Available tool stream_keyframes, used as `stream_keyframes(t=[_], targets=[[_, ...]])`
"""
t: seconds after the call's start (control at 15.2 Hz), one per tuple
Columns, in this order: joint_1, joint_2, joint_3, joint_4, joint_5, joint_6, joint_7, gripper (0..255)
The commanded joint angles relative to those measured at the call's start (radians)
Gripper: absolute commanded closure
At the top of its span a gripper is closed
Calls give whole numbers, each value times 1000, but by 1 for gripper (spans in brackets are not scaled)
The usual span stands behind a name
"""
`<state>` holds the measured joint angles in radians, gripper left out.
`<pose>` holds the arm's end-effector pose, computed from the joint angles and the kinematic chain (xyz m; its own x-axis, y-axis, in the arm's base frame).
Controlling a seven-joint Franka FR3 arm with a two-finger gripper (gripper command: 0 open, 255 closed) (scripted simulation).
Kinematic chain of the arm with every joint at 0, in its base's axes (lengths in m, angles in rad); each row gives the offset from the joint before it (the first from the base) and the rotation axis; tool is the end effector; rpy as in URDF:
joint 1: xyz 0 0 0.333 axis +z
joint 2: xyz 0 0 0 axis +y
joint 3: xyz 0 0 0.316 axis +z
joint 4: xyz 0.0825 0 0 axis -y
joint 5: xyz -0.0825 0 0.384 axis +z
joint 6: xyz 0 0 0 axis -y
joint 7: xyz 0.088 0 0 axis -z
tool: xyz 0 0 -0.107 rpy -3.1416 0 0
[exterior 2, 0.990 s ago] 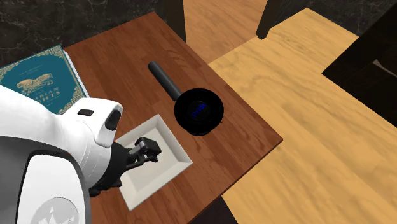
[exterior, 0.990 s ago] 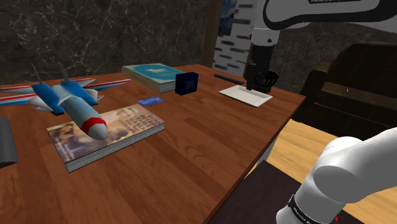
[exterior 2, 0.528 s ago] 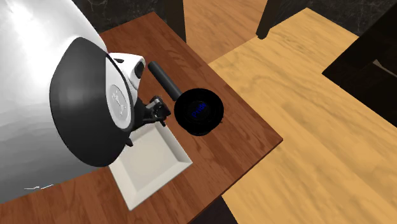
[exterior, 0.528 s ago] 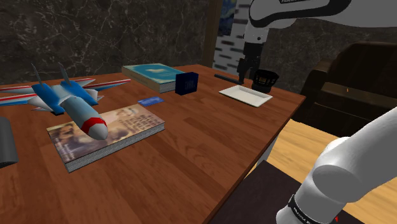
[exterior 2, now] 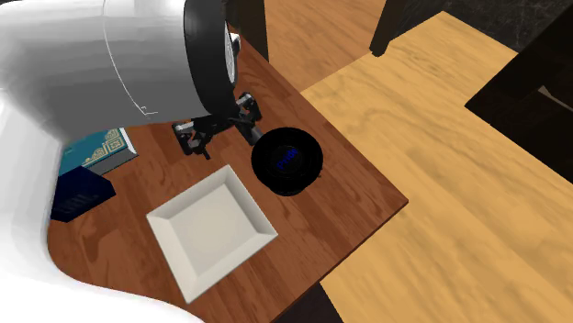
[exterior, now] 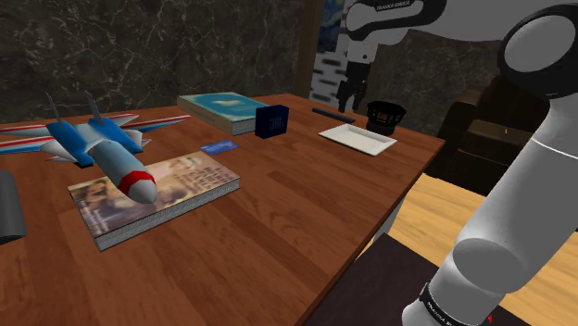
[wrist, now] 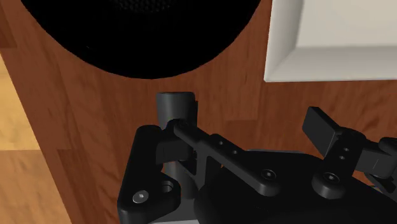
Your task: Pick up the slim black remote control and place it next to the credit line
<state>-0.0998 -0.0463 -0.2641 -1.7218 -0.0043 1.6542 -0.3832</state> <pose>0.5076 -0.1969 0.5847 0.9996 0.0203 -0.0183 0.0200 -0.9997 -0.0158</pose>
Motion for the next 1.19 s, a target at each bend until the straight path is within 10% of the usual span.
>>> stream_keyframes(t=[0.0, 0.4, 1.12], targets=[[-16, 95, -21, 111, 41, -25, -40, 0], [-106, 386, -49, 479, 173, -135, -133, 0], [-89, 354, -45, 330, 163, -17, -133, 0]])
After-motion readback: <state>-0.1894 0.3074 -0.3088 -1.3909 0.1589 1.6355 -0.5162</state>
